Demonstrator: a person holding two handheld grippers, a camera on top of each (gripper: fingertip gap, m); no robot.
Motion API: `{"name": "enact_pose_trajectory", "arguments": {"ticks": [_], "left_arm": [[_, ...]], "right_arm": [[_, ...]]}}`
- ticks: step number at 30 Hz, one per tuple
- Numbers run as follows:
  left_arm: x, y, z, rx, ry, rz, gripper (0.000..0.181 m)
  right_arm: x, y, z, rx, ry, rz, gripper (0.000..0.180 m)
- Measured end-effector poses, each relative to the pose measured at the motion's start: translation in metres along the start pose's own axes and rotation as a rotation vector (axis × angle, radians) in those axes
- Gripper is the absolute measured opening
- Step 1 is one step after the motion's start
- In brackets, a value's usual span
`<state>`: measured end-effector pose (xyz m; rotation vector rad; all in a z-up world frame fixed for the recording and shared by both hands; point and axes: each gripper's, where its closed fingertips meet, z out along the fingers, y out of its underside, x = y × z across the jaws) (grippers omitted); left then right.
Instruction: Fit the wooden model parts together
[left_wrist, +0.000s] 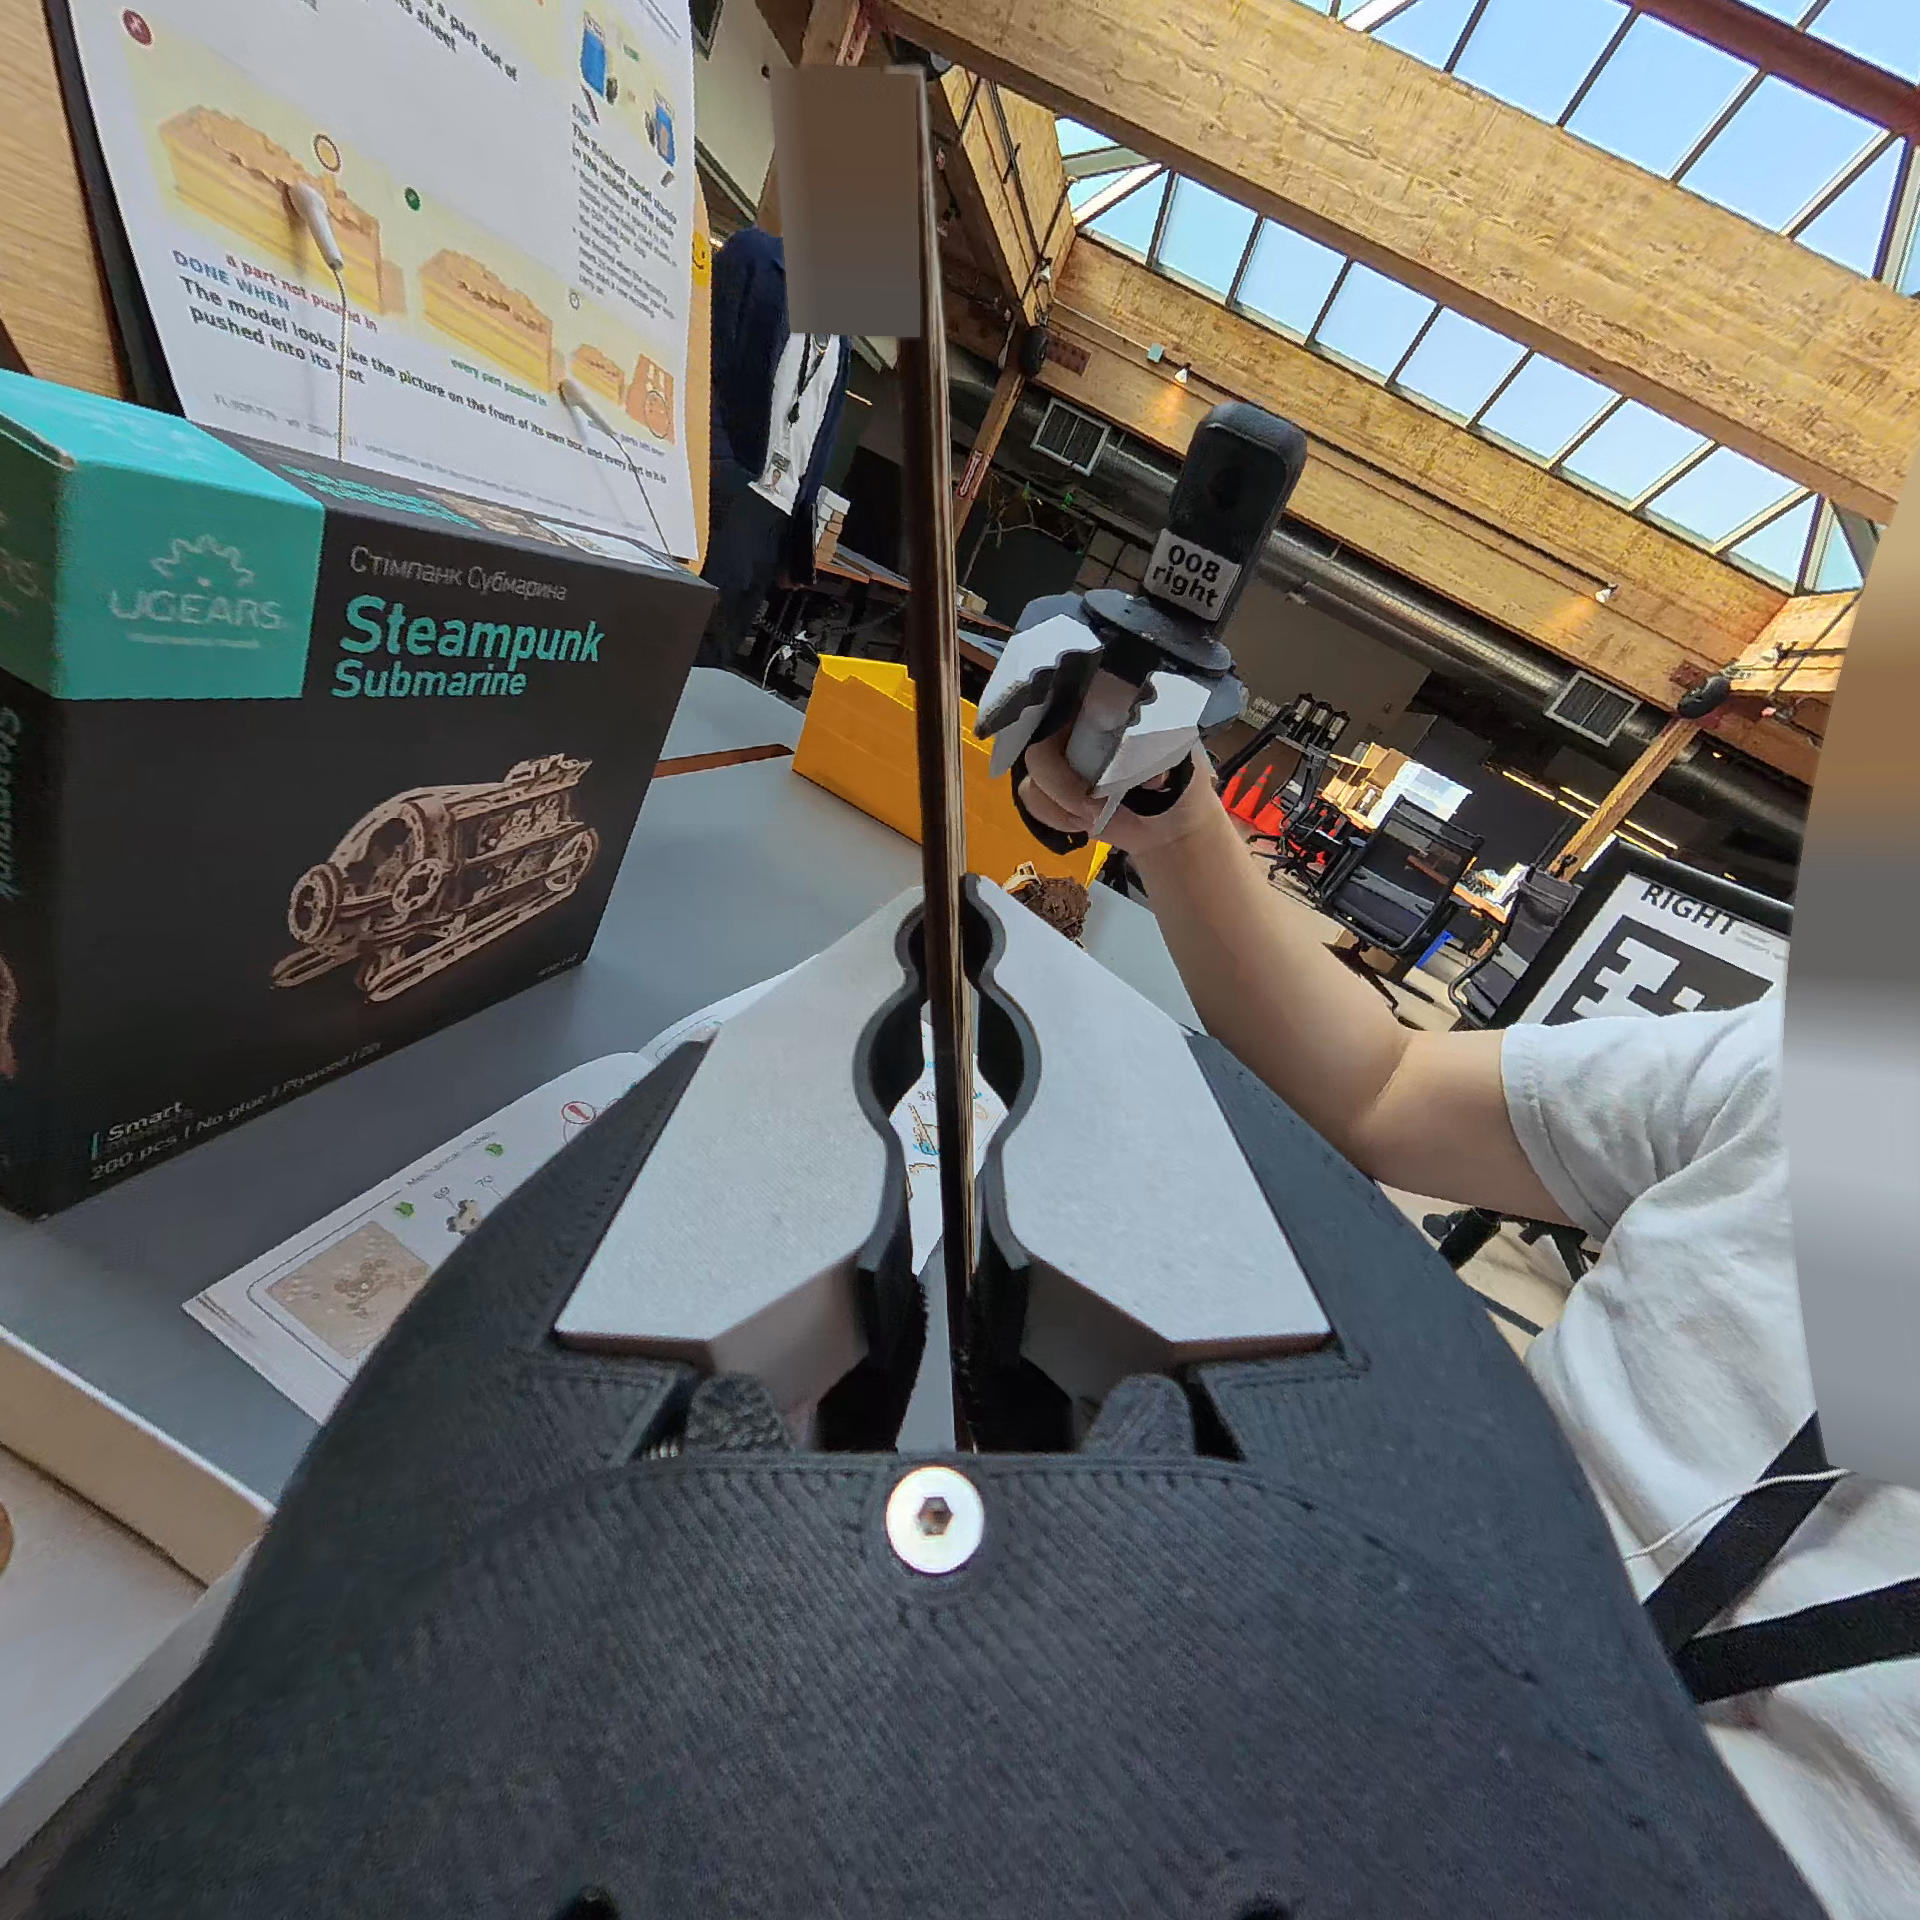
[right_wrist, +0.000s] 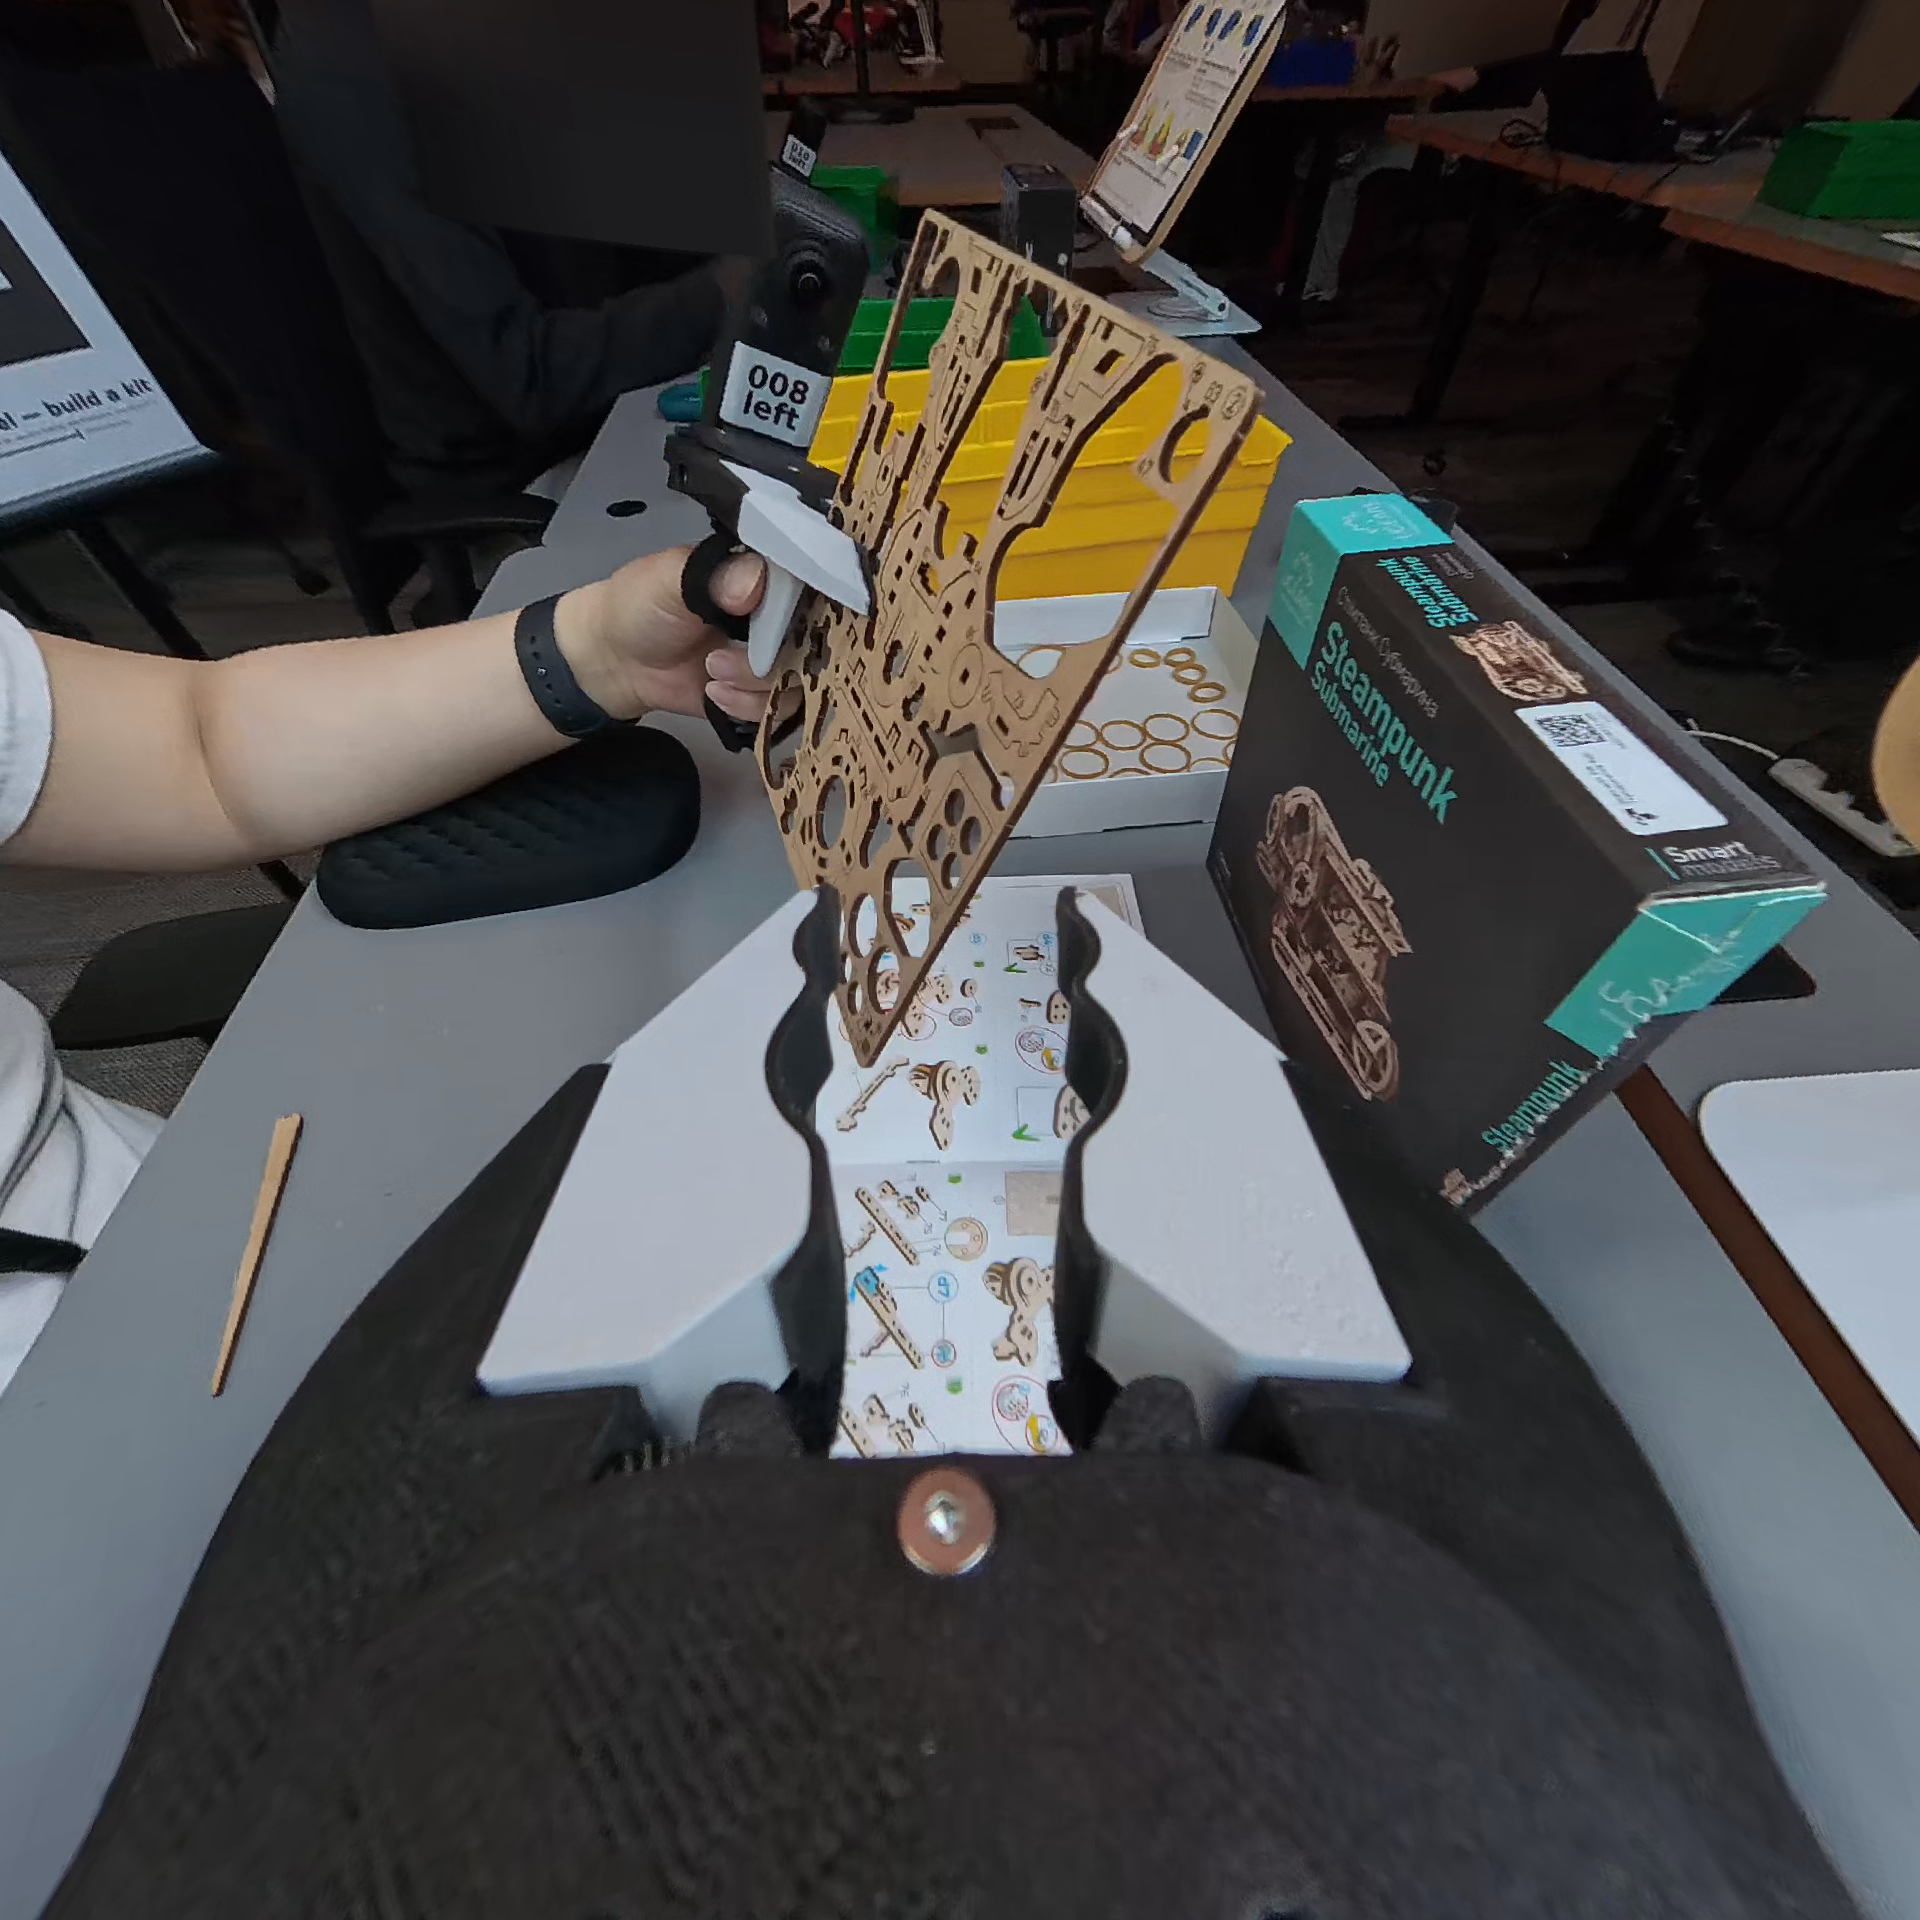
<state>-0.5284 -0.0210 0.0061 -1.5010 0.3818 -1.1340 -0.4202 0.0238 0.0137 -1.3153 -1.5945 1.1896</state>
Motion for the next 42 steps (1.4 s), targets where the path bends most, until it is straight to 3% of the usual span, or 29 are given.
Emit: {"name": "enact_pose_trajectory", "arguments": {"ticks": [4, 6, 9, 28, 42], "left_arm": [[0.005, 0.004, 0.006, -0.011, 0.022, 0.001, 0.0], [0.007, 0.007, 0.01, -0.026, 0.032, -0.001, 0.001], [0.011, 0.011, 0.014, -0.044, 0.046, -0.002, 0.0], [0.022, 0.024, 0.03, -0.089, 0.099, -0.062, 0.0], [0.056, 0.014, 0.039, -0.067, 0.159, 0.0, 0.0]], "right_arm": [[-0.01, -0.008, 0.027, 0.126, -0.097, 0.151, 0.059], [-0.015, -0.014, 0.035, 0.197, -0.167, 0.249, 0.059], [-0.015, -0.015, 0.041, 0.25, -0.206, 0.315, 0.045], [-0.014, -0.011, 0.036, 0.266, -0.293, 0.41, 0.001], [-0.038, -0.031, 0.015, 0.194, -0.354, 0.37, 0.001]]}}
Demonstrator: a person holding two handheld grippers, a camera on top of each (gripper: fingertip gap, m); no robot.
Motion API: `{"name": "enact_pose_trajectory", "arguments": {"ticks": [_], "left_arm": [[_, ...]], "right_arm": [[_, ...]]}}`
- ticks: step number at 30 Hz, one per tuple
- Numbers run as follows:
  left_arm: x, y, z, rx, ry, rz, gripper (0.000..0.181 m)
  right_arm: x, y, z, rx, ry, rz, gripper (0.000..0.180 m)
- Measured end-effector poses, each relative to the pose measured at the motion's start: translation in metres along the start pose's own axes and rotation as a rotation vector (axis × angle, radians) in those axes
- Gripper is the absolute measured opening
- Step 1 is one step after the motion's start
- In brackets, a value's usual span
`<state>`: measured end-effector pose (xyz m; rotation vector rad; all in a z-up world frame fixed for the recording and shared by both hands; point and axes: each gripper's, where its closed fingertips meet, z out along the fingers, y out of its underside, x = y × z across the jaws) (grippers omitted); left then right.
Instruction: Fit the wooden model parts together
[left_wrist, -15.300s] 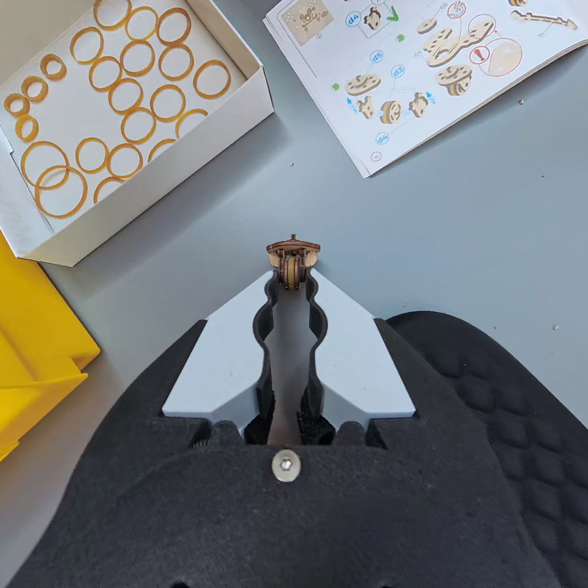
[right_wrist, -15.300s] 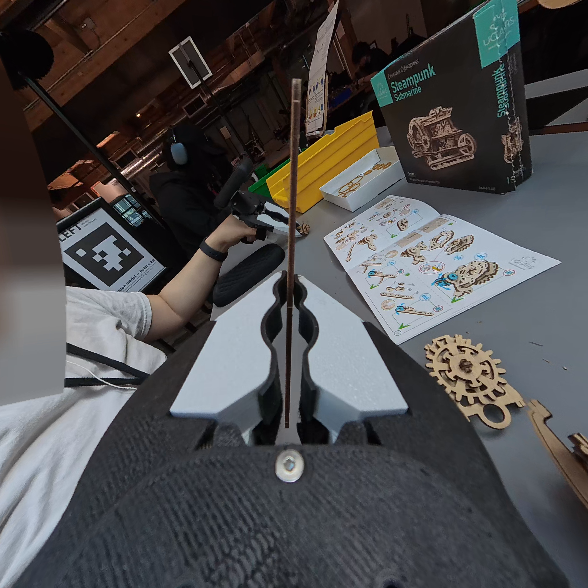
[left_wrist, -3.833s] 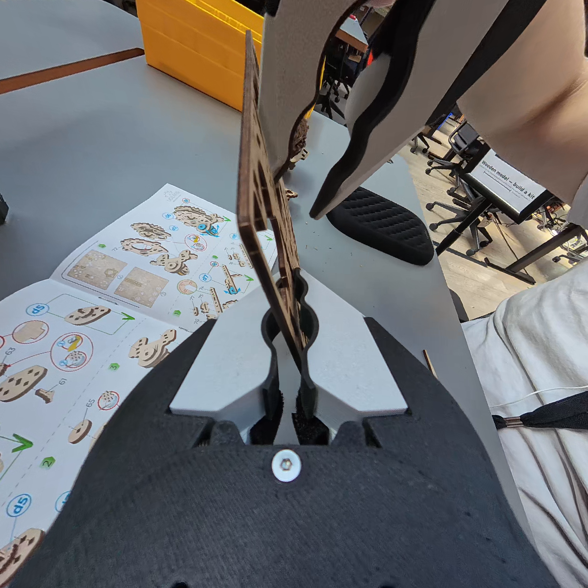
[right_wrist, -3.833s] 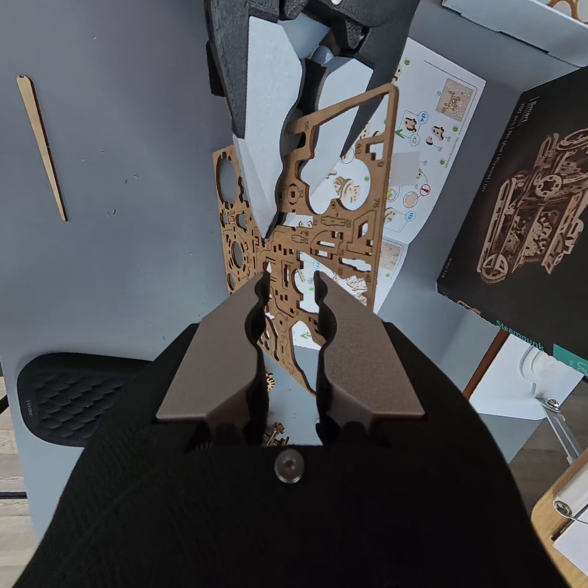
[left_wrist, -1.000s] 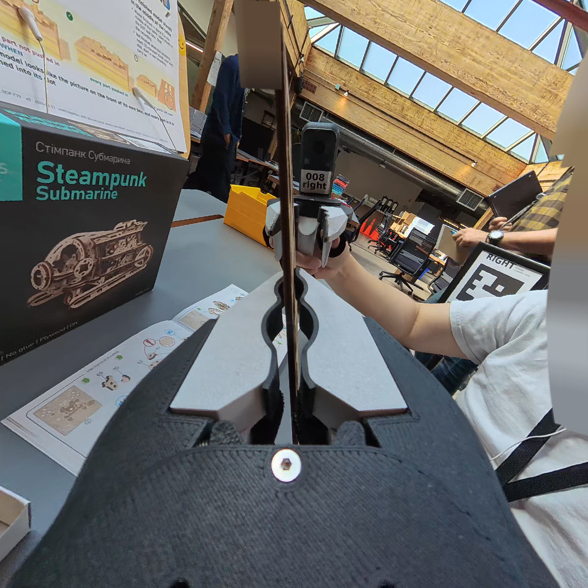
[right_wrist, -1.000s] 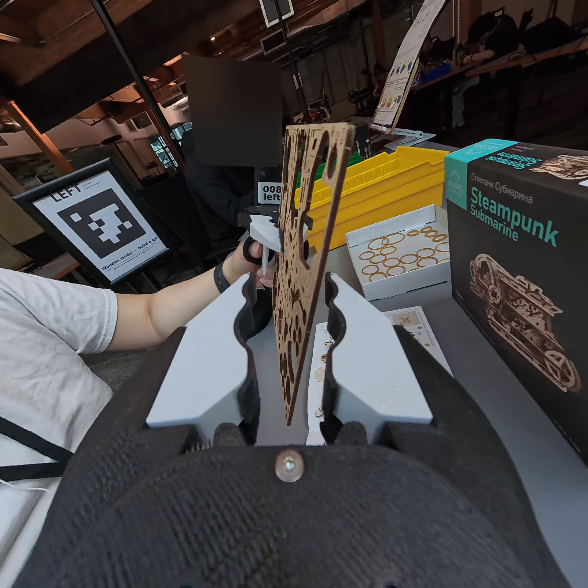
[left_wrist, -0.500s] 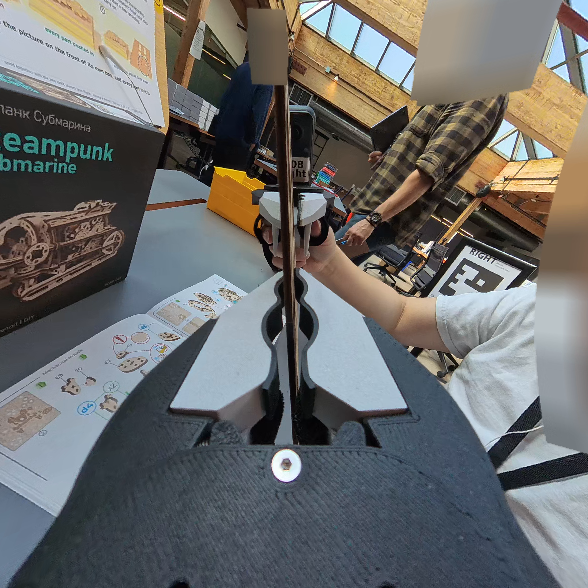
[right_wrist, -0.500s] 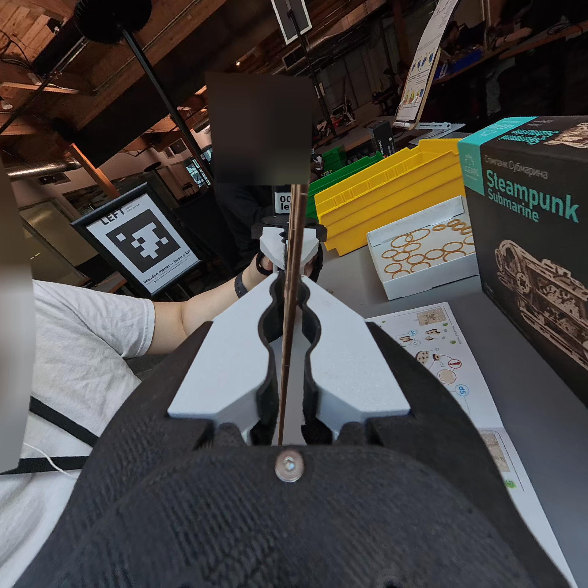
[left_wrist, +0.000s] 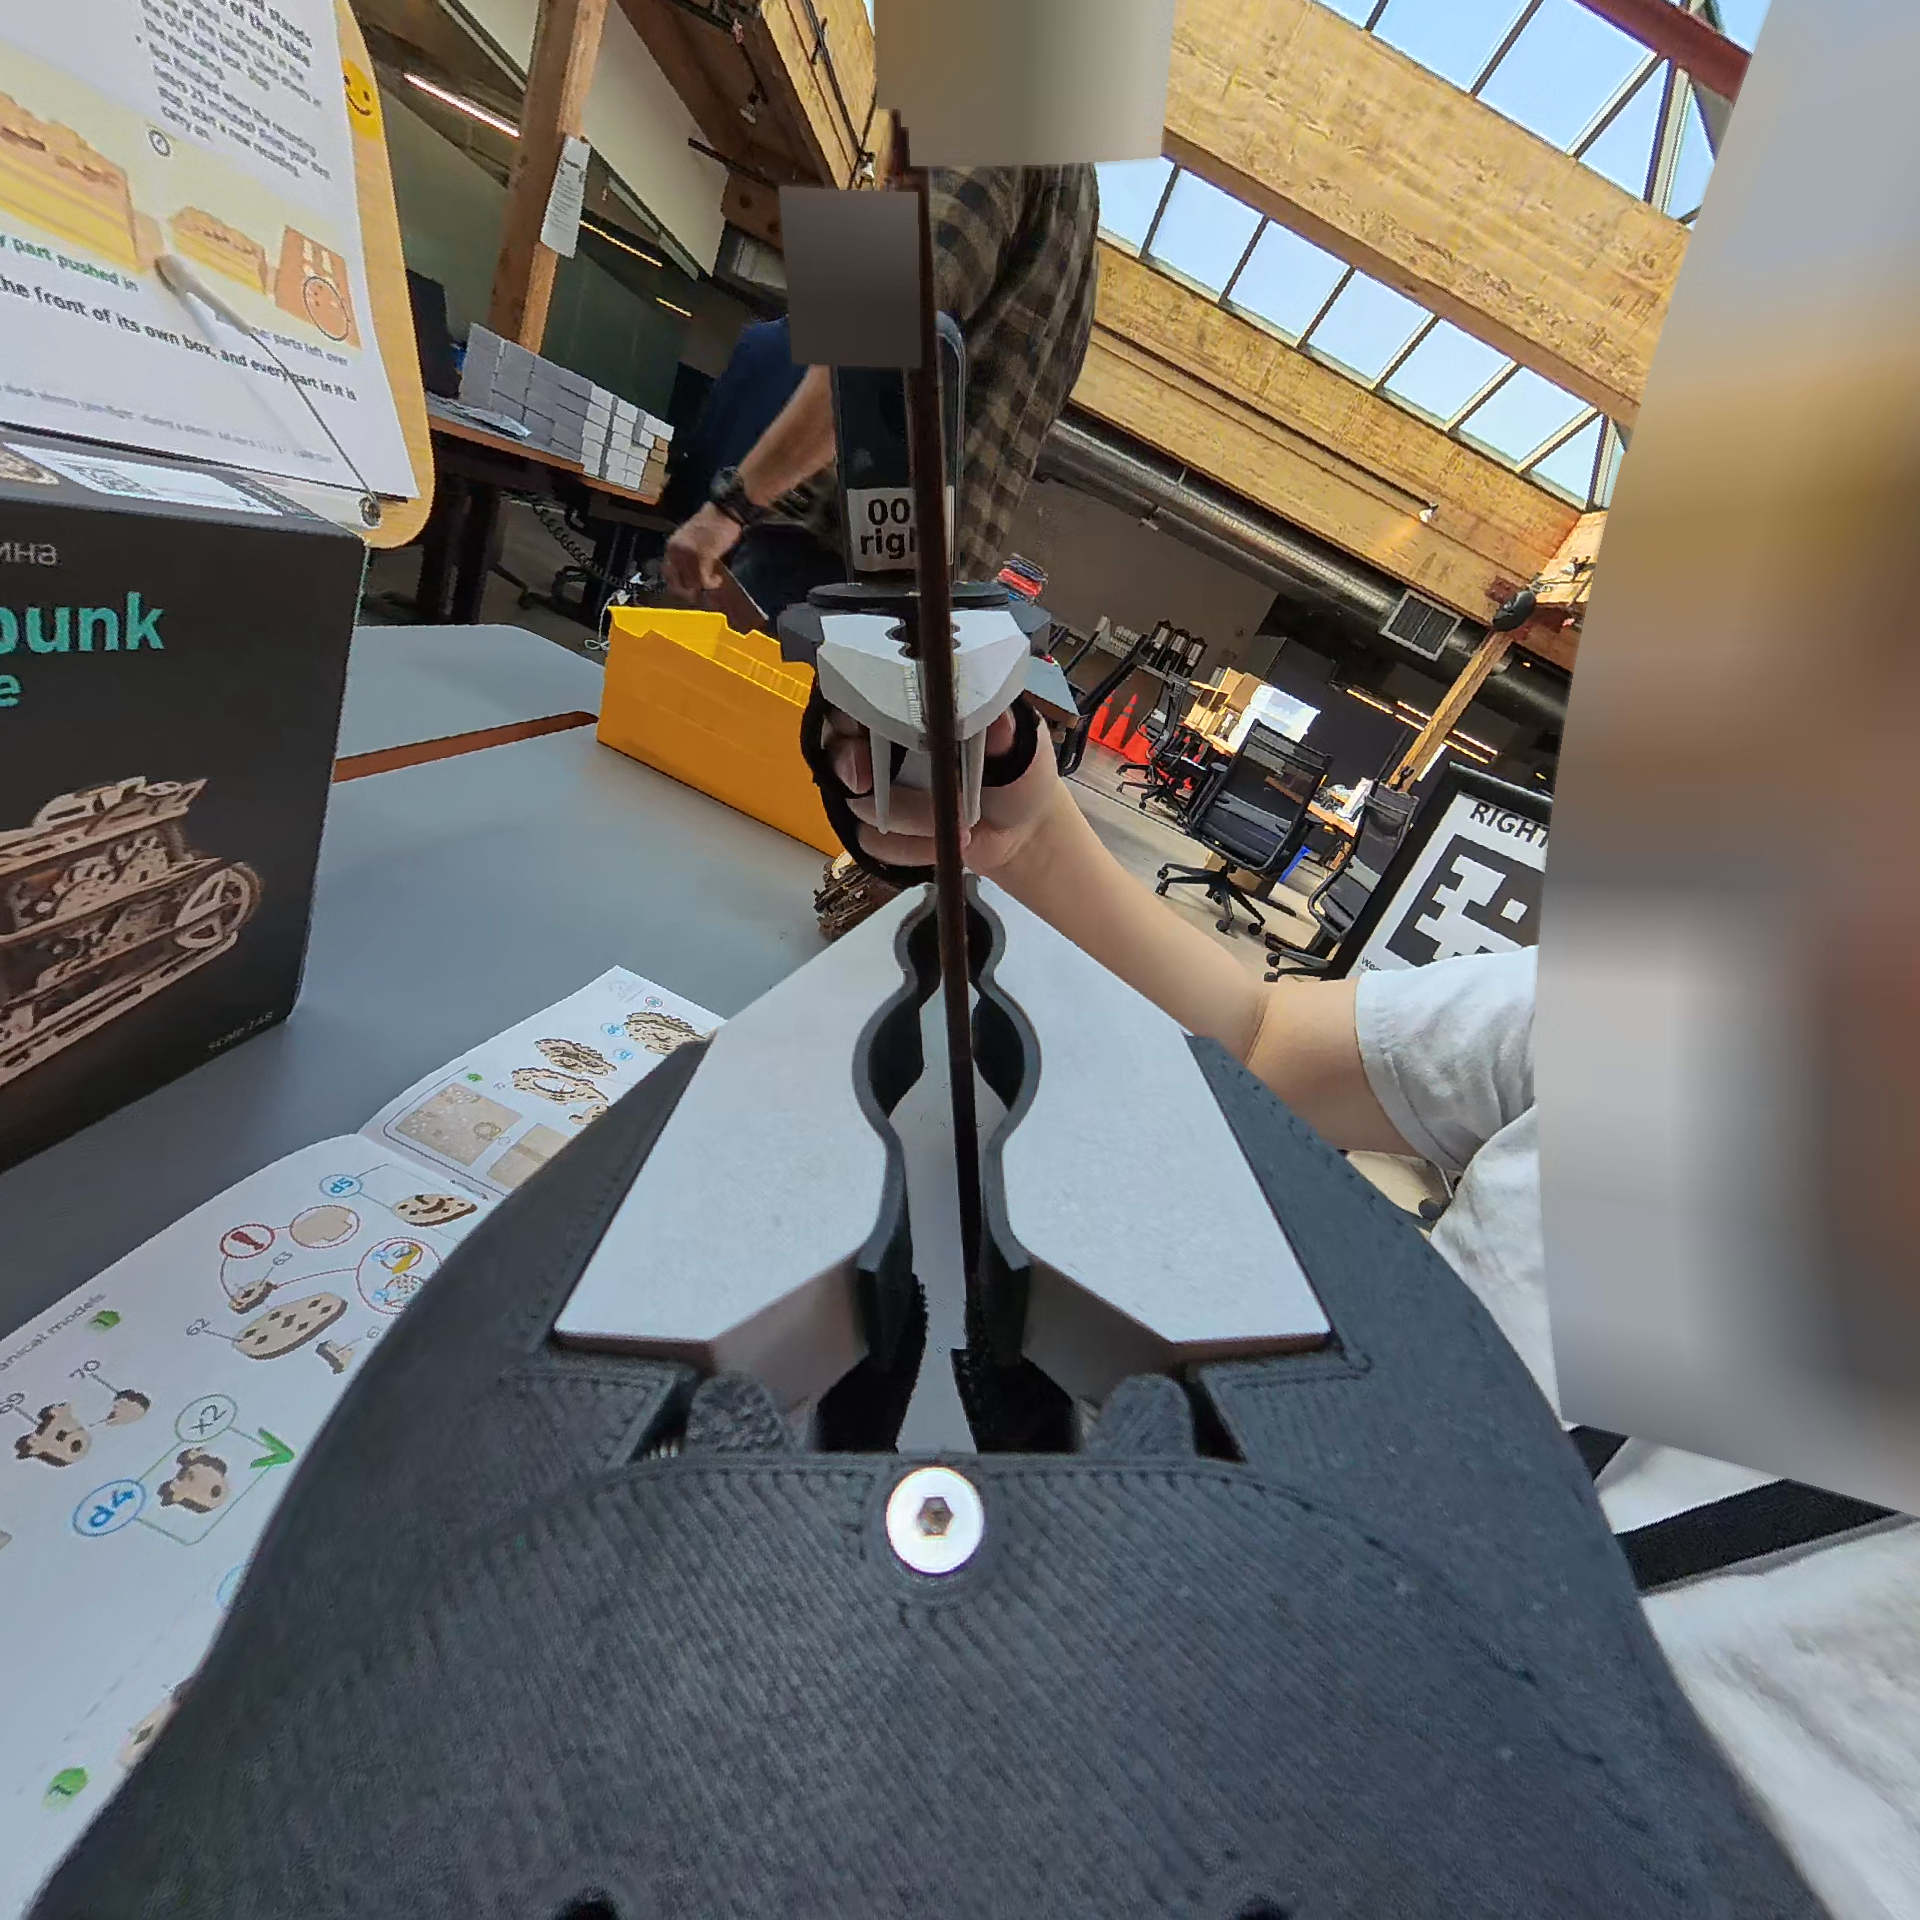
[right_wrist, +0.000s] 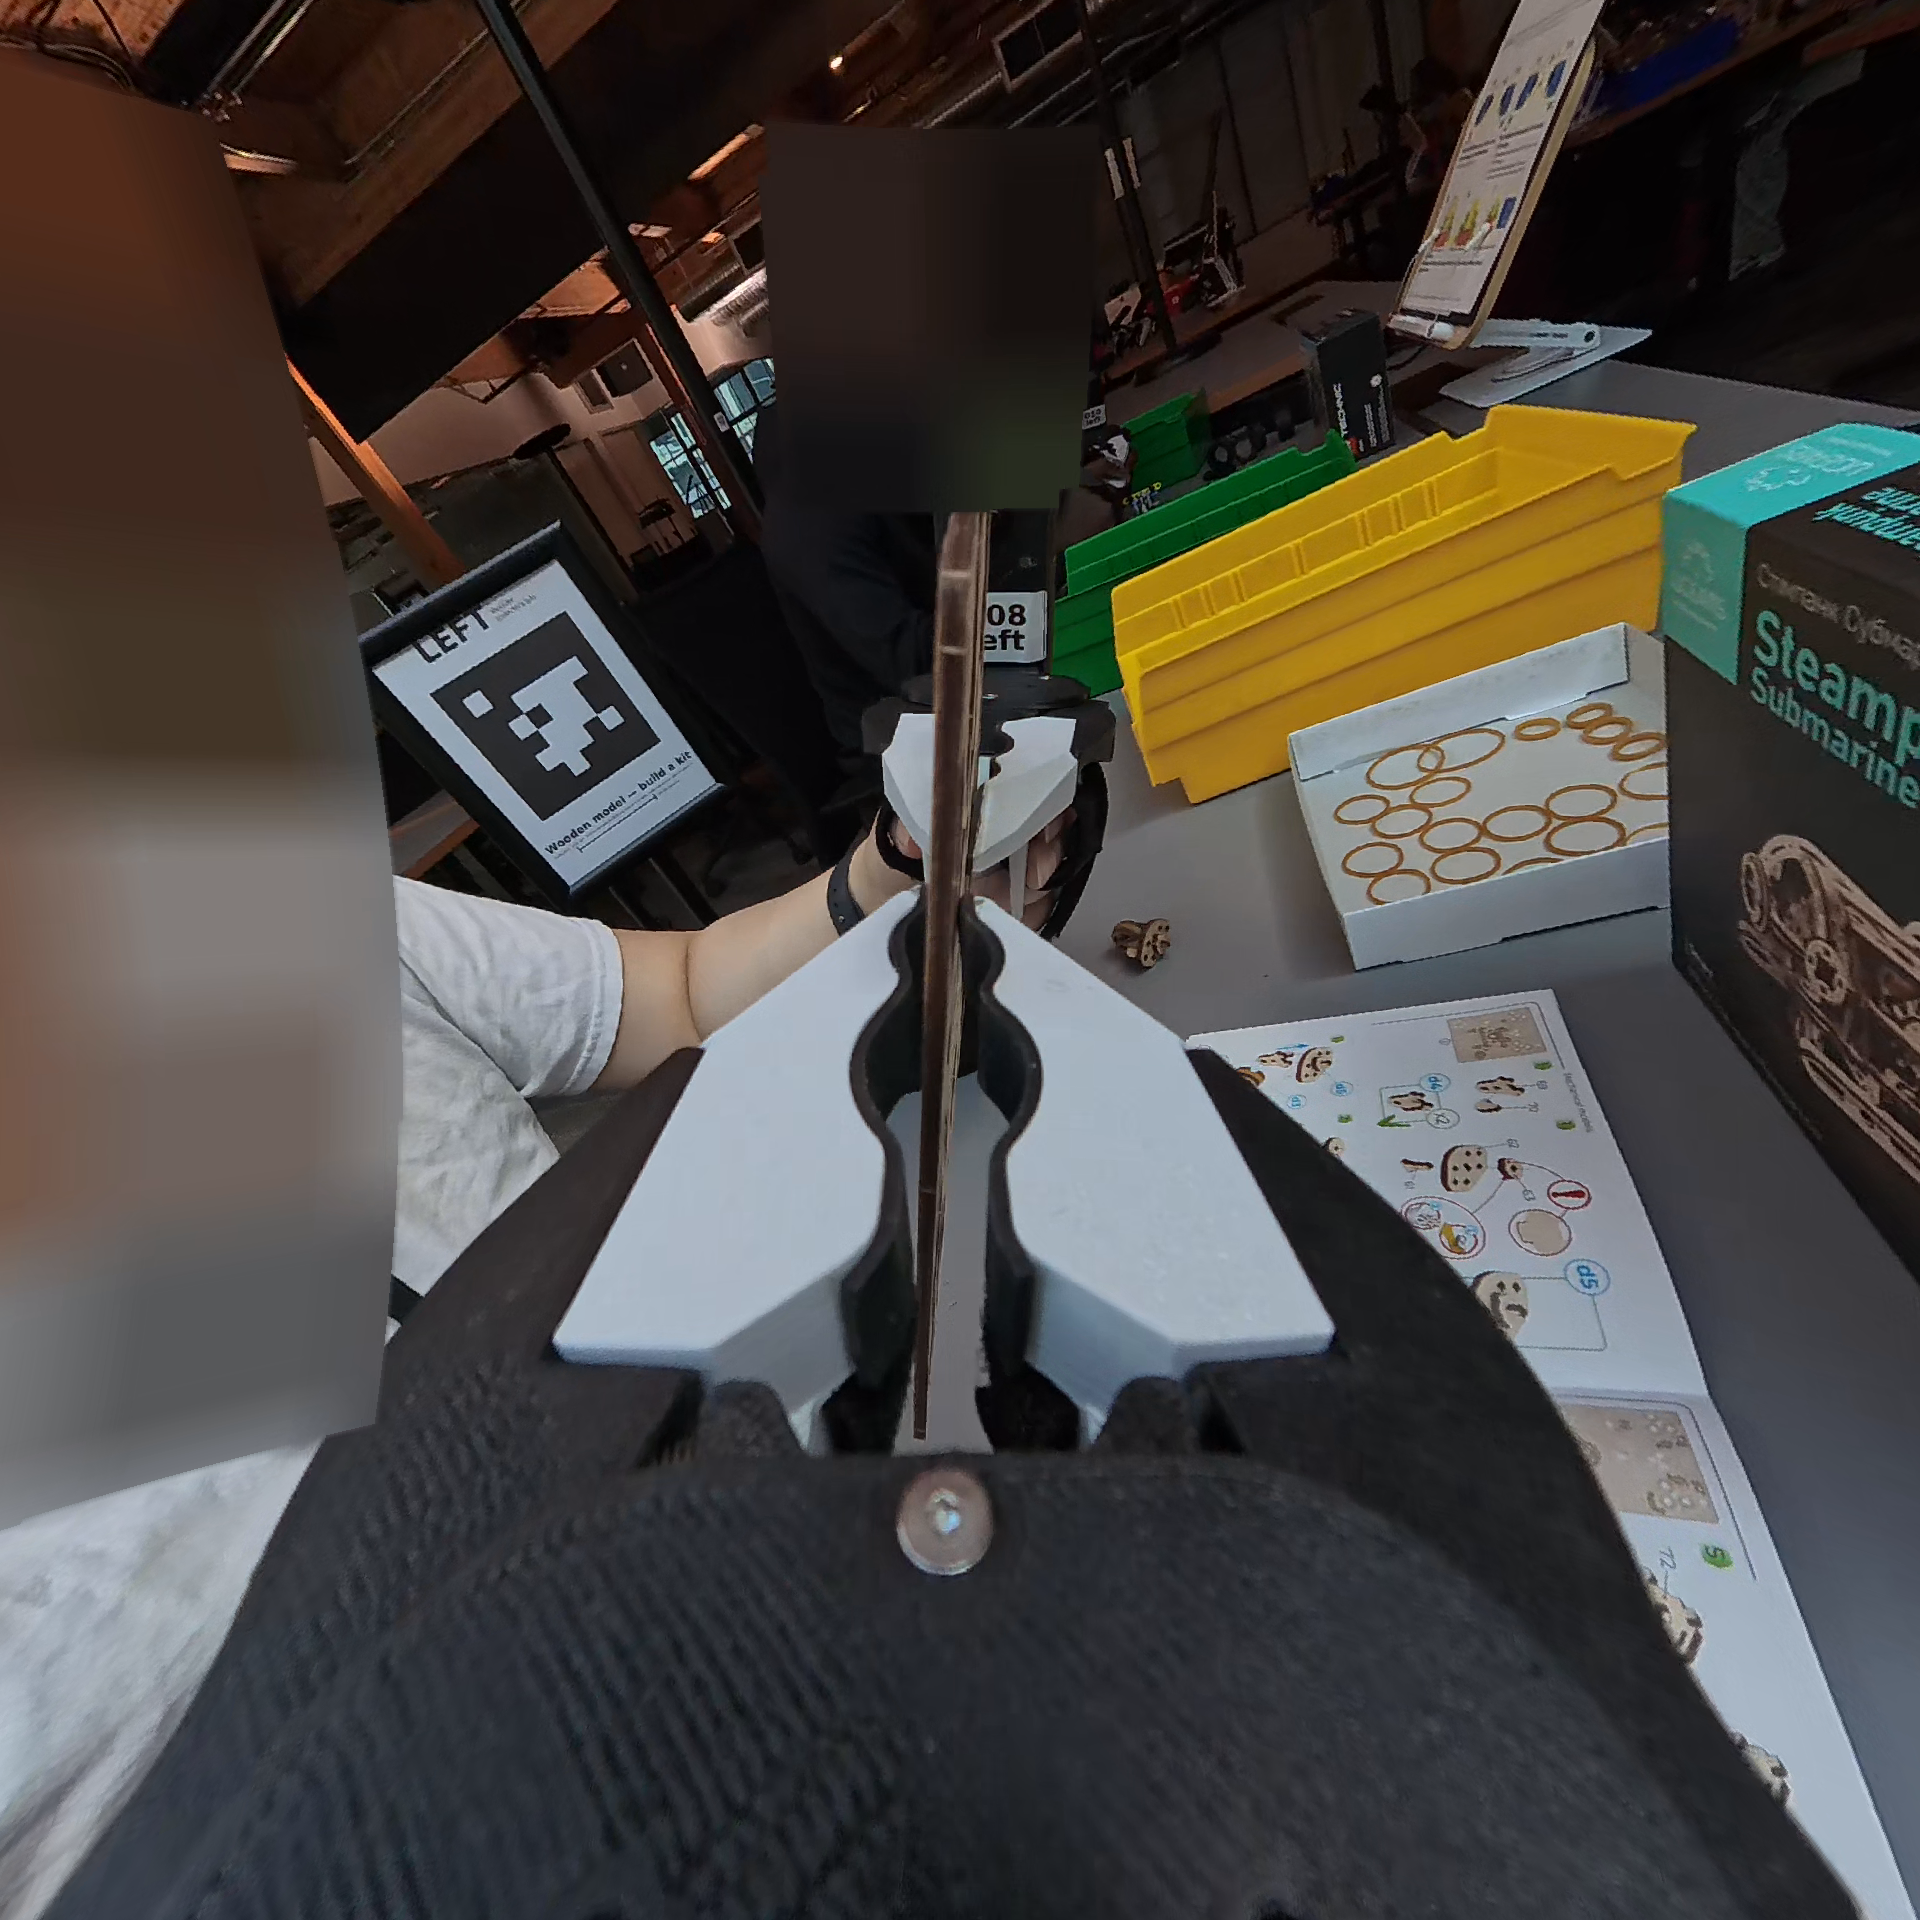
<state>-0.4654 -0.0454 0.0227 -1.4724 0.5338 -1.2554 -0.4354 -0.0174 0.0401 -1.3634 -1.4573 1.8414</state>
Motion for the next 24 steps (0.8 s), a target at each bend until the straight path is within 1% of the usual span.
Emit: {"name": "enact_pose_trajectory", "arguments": {"ticks": [9, 24], "left_arm": [[0.011, -0.003, 0.002, 0.004, 0.019, 0.029, 0.001], [0.006, -0.002, 0.001, 0.006, 0.006, 0.028, 0.001]], "right_arm": [[-0.012, -0.004, 0.0, -0.025, -0.012, -0.018, 0.001], [-0.008, 0.0, 0.0, -0.043, -0.003, -0.019, 0.002]]}}
